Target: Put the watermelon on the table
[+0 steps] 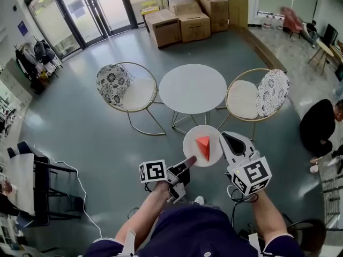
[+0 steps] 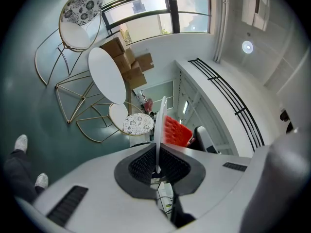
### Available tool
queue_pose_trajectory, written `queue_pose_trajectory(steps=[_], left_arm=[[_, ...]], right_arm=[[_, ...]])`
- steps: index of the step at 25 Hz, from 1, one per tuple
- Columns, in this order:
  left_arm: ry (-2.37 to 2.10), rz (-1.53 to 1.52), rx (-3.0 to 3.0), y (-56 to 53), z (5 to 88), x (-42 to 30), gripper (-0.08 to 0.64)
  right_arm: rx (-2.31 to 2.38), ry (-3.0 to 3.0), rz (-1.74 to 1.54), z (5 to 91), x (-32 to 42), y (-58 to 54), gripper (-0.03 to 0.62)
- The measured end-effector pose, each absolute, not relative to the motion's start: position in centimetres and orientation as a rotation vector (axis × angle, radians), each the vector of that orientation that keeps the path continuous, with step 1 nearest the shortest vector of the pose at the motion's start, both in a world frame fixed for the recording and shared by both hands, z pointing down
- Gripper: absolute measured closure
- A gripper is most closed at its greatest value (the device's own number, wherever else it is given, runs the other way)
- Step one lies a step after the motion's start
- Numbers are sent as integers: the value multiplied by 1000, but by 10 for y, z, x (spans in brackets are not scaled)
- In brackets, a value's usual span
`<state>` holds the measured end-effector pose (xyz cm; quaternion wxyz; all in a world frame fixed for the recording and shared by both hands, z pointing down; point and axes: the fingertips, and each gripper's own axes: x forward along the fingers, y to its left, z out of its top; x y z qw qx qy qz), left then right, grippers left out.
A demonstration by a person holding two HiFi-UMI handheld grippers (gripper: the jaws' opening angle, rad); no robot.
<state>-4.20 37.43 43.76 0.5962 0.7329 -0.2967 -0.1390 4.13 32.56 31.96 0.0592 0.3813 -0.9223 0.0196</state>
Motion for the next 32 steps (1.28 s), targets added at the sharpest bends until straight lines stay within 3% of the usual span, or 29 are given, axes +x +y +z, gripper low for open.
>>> queue_pose_trajectory(steps=[32], left_arm=[[-643, -299, 1692, 237, 458, -53, 546]], right_arm=[[1185, -2713, 79, 341, 22, 194, 588]])
